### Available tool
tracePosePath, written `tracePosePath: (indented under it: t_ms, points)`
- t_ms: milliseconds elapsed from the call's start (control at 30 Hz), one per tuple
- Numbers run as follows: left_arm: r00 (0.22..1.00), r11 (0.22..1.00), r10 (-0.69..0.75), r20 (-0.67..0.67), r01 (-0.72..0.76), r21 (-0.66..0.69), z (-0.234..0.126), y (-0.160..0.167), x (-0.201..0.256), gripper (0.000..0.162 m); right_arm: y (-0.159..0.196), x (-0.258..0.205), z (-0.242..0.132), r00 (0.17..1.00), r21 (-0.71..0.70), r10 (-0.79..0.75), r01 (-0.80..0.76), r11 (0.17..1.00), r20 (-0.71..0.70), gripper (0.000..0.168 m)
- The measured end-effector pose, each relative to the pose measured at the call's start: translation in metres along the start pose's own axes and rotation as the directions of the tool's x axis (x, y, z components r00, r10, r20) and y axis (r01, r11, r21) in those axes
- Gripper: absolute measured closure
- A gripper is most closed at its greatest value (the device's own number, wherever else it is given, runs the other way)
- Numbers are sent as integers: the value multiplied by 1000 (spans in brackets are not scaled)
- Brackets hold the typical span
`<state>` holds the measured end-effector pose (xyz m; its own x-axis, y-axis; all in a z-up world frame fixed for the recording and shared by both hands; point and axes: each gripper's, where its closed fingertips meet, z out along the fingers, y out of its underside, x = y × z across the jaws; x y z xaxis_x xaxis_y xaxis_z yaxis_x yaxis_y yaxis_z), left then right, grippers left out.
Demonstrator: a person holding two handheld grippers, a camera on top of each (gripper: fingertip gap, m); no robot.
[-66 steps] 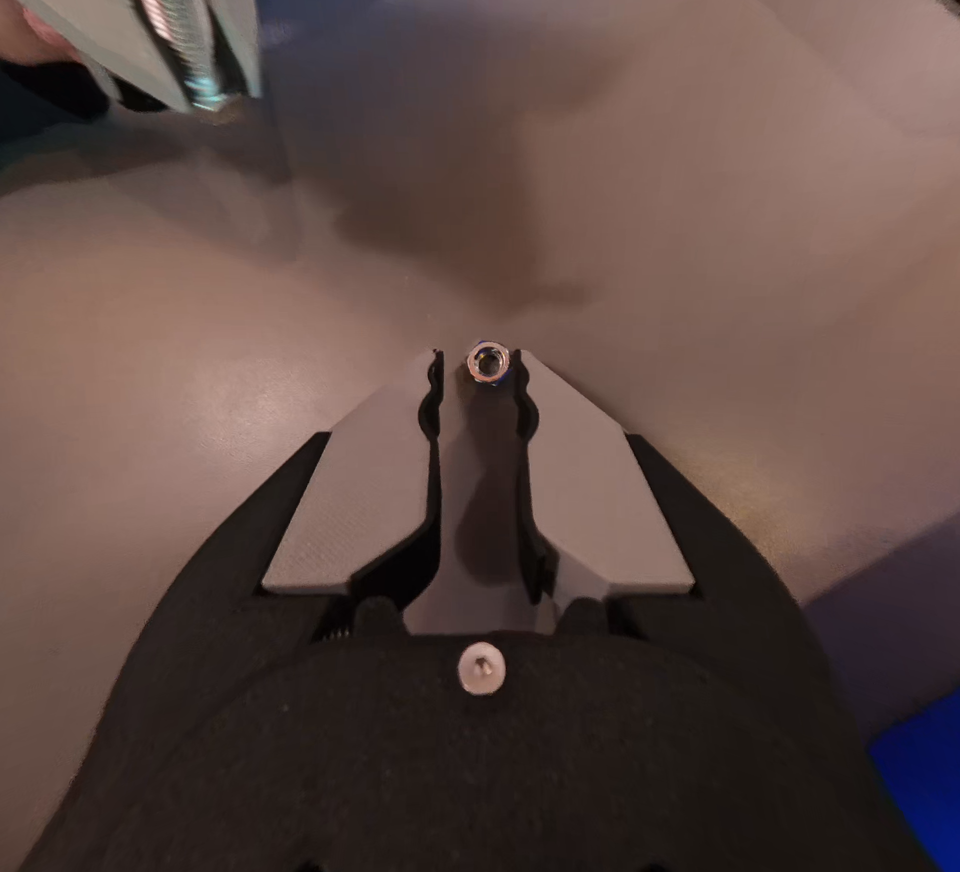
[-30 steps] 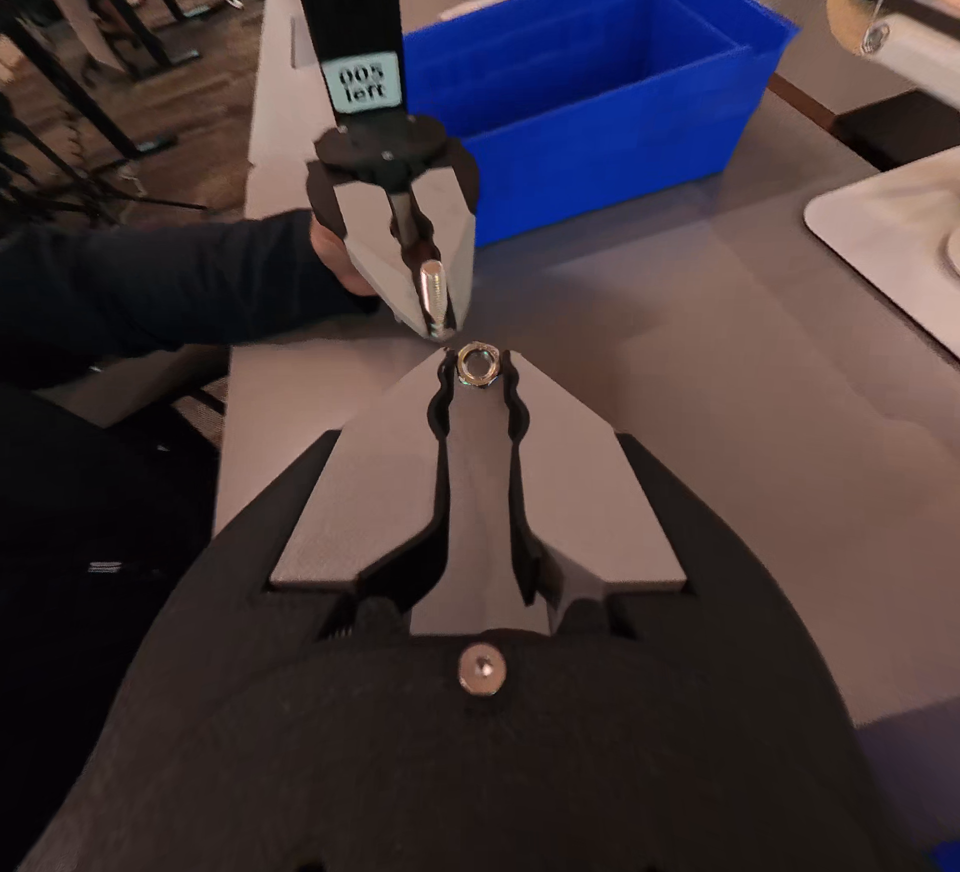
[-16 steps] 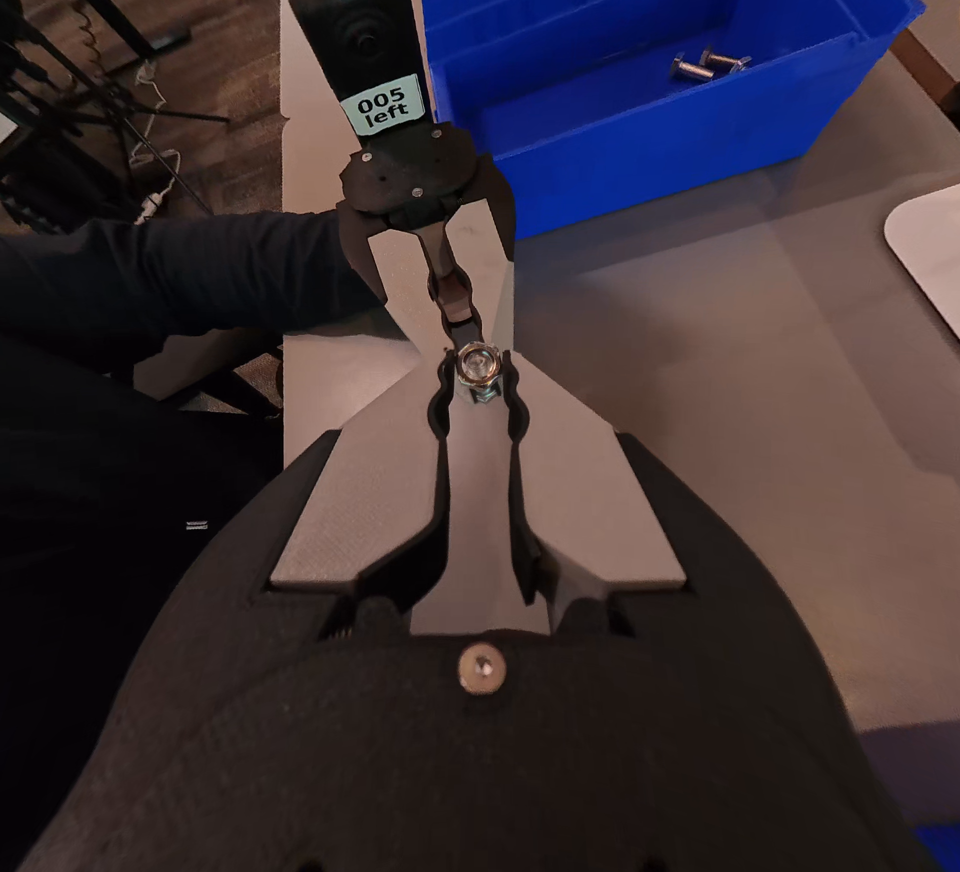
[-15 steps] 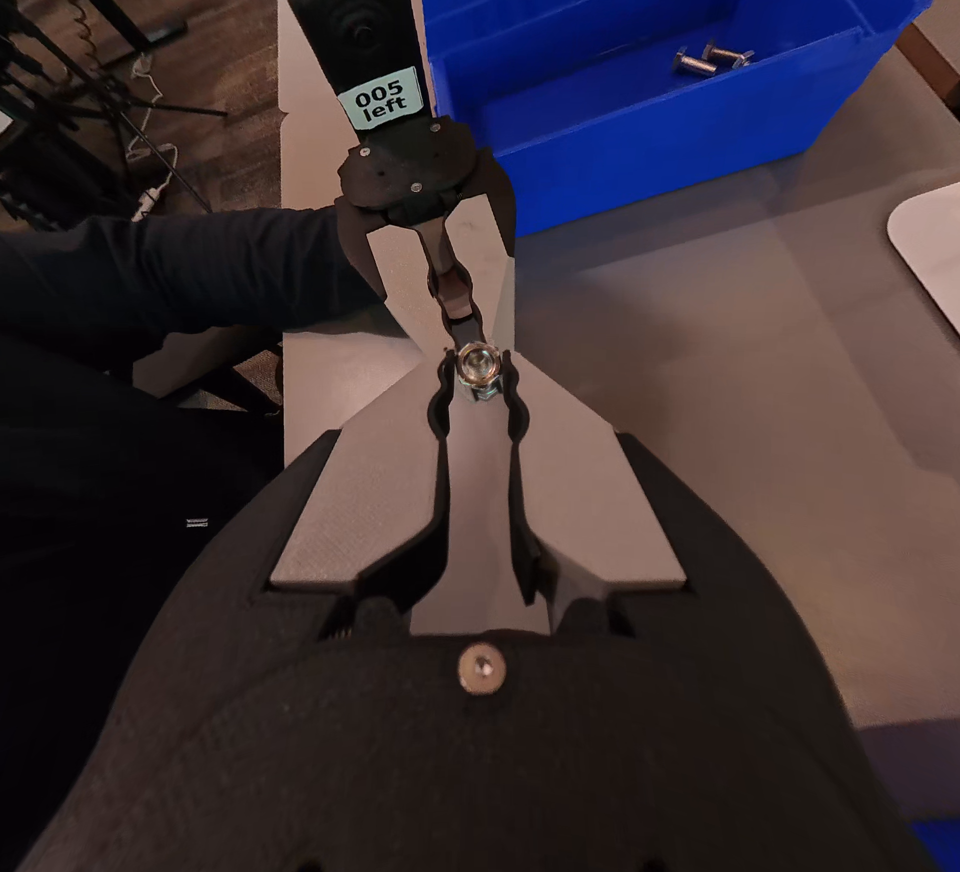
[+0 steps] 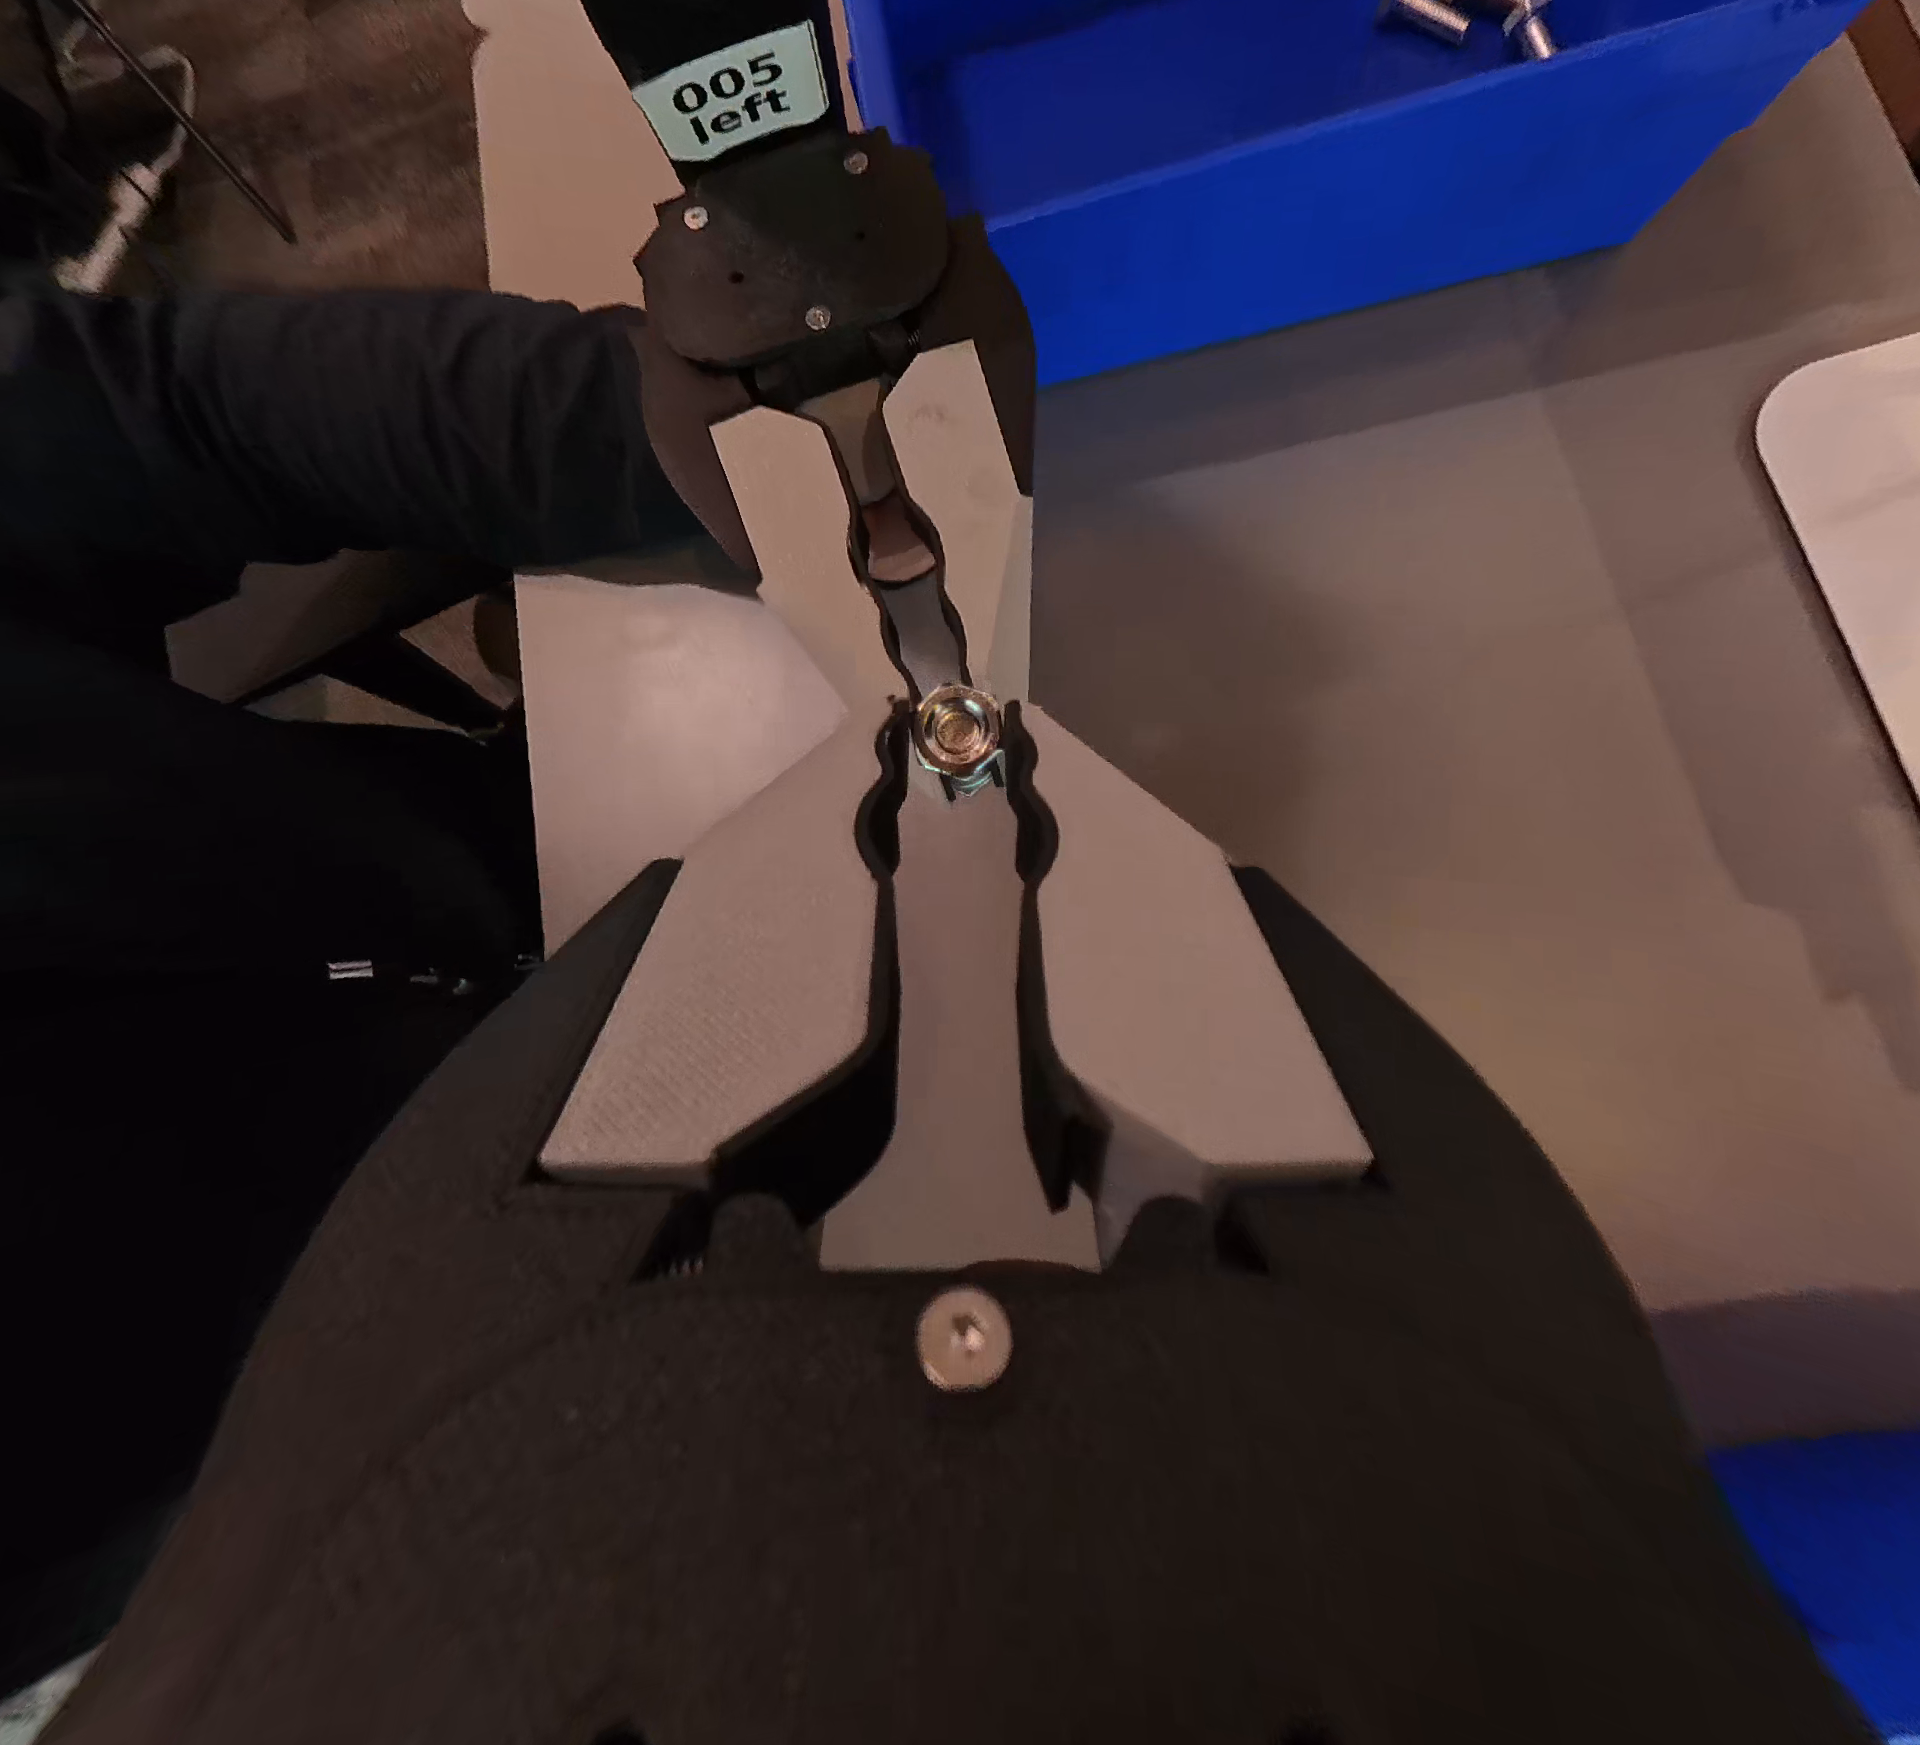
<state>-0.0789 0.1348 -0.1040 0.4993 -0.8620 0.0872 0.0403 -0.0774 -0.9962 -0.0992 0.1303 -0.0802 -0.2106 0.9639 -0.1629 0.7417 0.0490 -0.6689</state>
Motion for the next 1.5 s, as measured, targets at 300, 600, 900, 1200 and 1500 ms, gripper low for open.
tracePosePath:
  t_ms: [300,600,900,1200,1500]
  points:
    - [999,999,34,6,-34,-22,2,3,2,156,6,-2,1,1000,-151,-25,24,988,-8,153]
    - [999,997,50,16,-49,-58,3,9,0,156,12,0,4,998,-265,-55,49,963,-16,154]
    - [999,998,43,8,-43,-42,3,6,2,156,10,-1,3,1000,-222,-6,11,975,24,153]
    - [999,997,48,16,-47,-59,6,9,2,156,15,0,3,1000,-256,2,5,967,25,154]
    - [999,999,29,16,-29,-33,3,5,0,156,10,0,2,999,-231,4,4,973,34,154]
